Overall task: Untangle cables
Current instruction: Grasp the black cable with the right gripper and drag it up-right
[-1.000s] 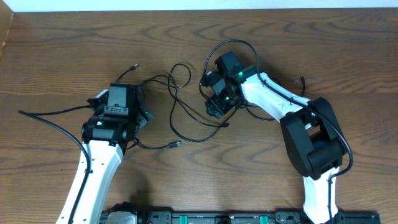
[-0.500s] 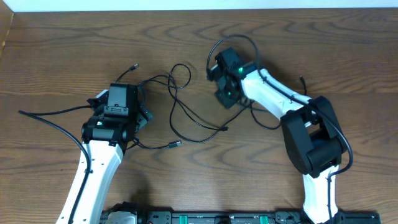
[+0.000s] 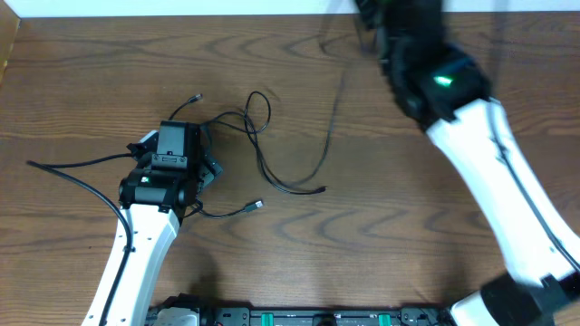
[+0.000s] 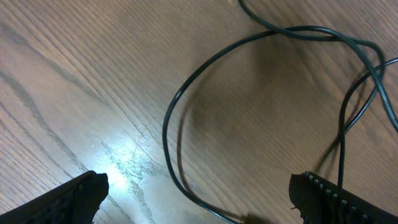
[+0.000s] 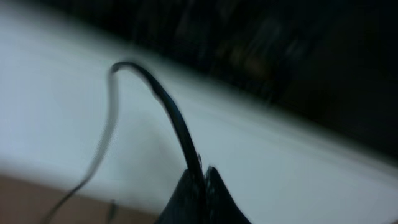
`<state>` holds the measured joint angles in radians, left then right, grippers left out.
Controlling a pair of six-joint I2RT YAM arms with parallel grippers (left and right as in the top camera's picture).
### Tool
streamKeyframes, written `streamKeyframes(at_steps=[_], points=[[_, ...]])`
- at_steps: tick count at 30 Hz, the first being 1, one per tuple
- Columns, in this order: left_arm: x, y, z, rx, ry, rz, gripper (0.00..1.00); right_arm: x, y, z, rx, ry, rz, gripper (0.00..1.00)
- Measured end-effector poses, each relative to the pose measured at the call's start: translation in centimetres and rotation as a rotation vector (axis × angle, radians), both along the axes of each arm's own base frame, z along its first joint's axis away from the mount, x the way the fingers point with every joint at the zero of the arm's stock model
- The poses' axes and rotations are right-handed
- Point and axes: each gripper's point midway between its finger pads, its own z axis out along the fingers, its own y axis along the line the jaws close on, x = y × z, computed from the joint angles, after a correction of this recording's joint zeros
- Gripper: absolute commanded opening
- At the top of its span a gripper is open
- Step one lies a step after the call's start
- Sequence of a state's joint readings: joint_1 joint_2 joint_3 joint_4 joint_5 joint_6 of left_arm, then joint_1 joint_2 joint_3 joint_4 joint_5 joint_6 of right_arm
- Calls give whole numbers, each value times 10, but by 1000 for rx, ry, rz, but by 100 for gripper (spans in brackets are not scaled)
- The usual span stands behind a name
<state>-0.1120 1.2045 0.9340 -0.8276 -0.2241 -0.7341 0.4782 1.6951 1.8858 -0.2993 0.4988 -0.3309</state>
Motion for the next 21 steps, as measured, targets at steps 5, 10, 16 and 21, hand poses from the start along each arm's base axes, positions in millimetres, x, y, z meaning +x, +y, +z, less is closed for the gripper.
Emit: streamKeyframes(at_steps=[5,10,16,21], points=[[0,0,0,1,0,-1,98,-25,-40,73,85,-200,-70,1],[0,0,0,1,0,-2,98,-21,-70,73,43,-200,-142,1],[0,0,0,1,0,-2,98,-17,-116,69,-41,-176,-286,1],[0,0,0,1,0,-2,98,-18,-154,44,-114,-63,-392,1]])
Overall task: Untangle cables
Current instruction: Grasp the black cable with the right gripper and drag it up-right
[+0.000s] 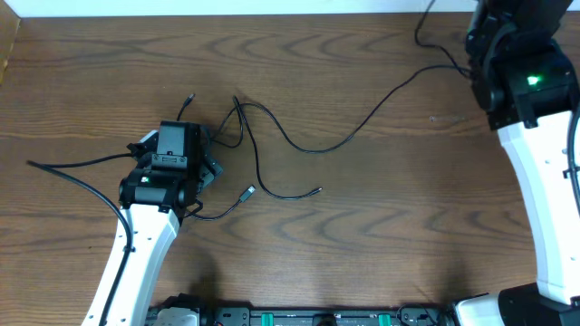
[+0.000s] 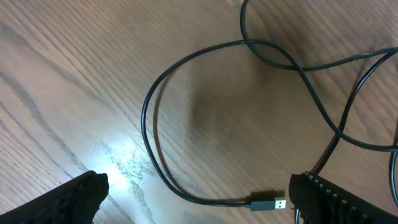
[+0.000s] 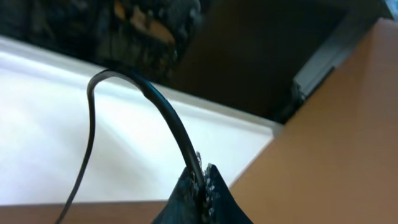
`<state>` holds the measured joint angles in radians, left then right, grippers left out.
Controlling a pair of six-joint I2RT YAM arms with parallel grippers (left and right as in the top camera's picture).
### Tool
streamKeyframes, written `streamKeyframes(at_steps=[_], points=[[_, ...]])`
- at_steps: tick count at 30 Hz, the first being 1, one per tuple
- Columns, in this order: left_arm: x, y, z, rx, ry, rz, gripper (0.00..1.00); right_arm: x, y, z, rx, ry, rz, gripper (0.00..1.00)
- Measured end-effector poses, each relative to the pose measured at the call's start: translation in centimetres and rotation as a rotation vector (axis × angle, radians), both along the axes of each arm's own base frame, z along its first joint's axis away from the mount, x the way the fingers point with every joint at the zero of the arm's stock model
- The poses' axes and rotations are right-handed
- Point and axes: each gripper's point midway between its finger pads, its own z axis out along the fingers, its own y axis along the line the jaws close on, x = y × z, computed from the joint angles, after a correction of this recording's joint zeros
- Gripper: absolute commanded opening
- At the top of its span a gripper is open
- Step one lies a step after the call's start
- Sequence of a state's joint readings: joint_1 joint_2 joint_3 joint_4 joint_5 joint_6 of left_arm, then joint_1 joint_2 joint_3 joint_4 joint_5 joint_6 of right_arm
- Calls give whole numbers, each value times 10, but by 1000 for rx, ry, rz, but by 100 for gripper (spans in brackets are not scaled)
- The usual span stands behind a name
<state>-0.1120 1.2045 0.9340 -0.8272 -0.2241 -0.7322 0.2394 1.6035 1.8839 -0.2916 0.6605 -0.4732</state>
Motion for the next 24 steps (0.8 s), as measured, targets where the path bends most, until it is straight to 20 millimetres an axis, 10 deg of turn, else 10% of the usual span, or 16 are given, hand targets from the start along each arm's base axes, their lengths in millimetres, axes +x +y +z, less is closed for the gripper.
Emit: streamKeyframes(at_steps=[5,18,24], points=[[0,0,0,0,0,0,98,-1,-29,-22,-27,99,-66,1],[0,0,0,0,0,0,98,-35,-204,-105,38,395,-460,6],[0,0,0,0,0,0,98,-49,-254,-146,170,448,-547,1]])
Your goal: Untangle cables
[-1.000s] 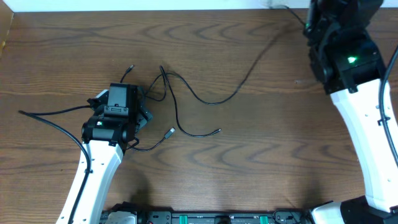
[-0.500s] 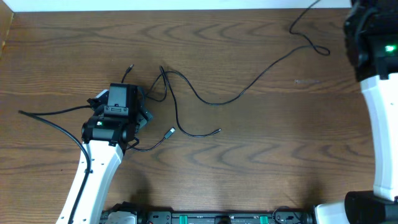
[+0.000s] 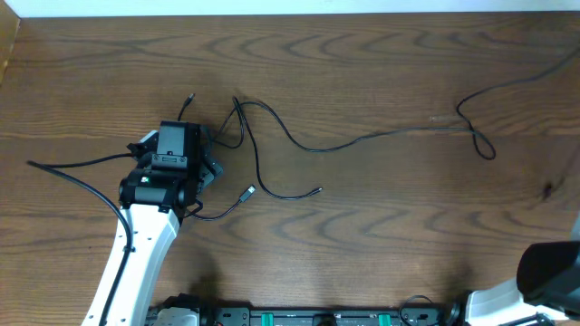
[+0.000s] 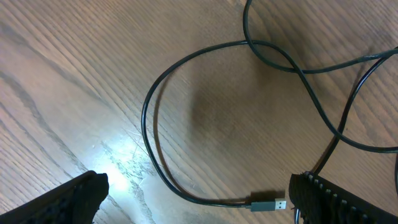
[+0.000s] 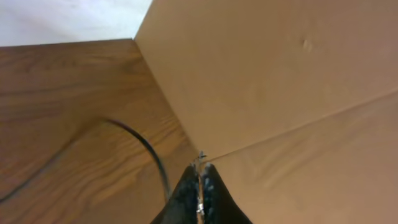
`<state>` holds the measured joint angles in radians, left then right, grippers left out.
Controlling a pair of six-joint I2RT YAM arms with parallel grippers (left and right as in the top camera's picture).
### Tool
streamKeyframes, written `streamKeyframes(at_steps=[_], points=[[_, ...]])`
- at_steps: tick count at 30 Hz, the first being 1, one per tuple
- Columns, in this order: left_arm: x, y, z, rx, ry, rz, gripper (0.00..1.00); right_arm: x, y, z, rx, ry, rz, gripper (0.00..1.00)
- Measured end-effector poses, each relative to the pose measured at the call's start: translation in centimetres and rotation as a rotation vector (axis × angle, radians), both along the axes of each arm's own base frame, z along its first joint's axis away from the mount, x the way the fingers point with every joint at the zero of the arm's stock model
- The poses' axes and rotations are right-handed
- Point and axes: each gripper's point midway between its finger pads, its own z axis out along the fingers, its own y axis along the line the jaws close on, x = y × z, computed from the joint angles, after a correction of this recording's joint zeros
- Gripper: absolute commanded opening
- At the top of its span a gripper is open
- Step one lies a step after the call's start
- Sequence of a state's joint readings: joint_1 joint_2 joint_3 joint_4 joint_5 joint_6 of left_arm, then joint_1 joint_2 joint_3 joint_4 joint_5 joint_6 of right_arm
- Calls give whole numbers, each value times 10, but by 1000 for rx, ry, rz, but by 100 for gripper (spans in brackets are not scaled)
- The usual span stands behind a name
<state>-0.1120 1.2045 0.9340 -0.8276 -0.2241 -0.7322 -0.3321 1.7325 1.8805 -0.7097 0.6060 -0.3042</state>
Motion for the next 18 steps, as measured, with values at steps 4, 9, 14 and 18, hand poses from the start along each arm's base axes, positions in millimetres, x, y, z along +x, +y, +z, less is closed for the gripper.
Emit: streamKeyframes(at_steps=[4,9,14,18], points=[[0,0,0,0,0,0,98,-2,-22,-25,96,-11,-24,1],[0,0,0,0,0,0,98,0,-41,-60,198,0,-47,1],[0,0,0,0,0,0,98,2,-42,-106,322,66,-35,21],[0,0,0,0,0,0,98,11,-23,-123,429,84,58,63]])
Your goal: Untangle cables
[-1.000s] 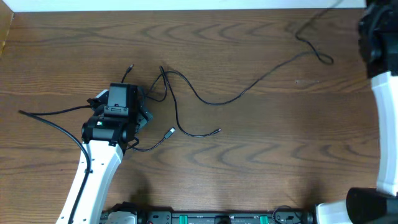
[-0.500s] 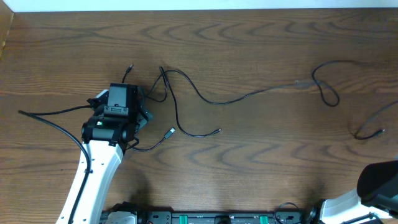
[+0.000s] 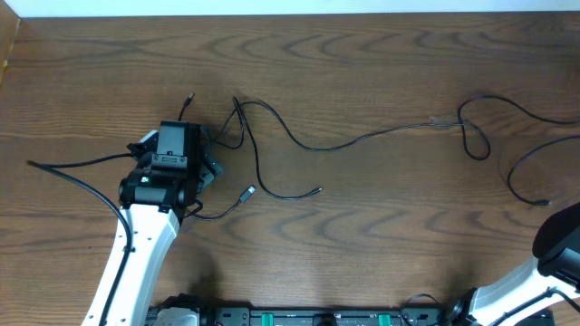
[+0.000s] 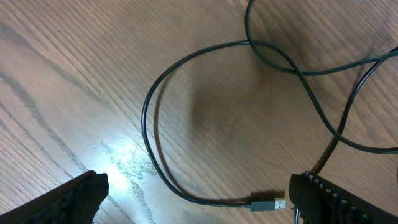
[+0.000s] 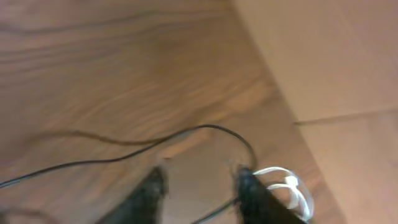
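A knot of thin black cables [image 3: 240, 122] lies right of my left arm. One long cable [image 3: 381, 136] runs from it to the right, loops [image 3: 476, 140] and ends near the table's right edge [image 3: 542, 201]. A USB plug [image 3: 251, 192] [image 4: 267, 202] and a curved loop [image 4: 161, 93] lie under my left gripper [image 4: 196, 199], which is open and hovers over the wood. My right gripper [image 5: 202, 190] is blurred and open, low over a strand of the long cable [image 5: 124, 155] near the right edge; nothing sits between its fingers.
A small plug [image 3: 190, 96] and a loose cable end [image 3: 319, 190] lie by the knot. The left arm's own lead [image 3: 72, 167] trails left. A beige wall [image 5: 323, 56] borders the table on the right. My right arm's base [image 3: 562, 244] is at the bottom right corner.
My right gripper was shut on the long cable at the right edge; now it is open and the cable's end lies curved on the table. The left arm has not moved.
My right gripper held the long cable high at the back middle, shut on it. Then it was at the back right, the cable drawn out of the knot. Then it was off the right side, still shut. Now the cable is let go.
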`<state>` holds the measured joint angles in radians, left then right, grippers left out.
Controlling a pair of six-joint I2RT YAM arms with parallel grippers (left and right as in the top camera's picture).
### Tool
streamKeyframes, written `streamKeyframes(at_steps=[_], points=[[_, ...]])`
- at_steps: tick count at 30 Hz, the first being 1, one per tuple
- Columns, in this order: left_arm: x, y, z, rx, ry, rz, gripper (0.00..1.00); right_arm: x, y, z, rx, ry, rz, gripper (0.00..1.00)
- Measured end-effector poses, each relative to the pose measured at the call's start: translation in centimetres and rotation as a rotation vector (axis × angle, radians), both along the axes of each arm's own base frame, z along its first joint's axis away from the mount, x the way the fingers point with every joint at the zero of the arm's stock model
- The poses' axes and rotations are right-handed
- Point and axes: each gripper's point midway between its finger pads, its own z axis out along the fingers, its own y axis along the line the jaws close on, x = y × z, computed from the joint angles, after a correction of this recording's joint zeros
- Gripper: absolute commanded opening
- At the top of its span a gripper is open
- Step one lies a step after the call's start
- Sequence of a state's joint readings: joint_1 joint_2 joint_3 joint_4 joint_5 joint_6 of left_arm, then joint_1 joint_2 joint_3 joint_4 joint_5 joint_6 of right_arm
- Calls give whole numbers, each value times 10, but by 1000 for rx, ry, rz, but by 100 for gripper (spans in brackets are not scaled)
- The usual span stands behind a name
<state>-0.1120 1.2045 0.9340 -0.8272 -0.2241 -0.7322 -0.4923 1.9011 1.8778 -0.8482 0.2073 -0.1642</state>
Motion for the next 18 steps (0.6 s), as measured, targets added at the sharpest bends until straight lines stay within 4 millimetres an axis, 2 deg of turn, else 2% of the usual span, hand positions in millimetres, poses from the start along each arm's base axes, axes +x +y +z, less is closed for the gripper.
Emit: streamKeyframes(at_steps=[3,10,14,18], points=[[0,0,0,0,0,0,98,10,24,-6,93,-17,125,78],[0,0,0,0,0,0,98,28,108,-12,342,-62,449,96],[0,0,0,0,0,0,98,33,162,-13,413,-49,640,99],[0,0,0,0,0,0,98,36,219,-22,407,-11,860,99]])
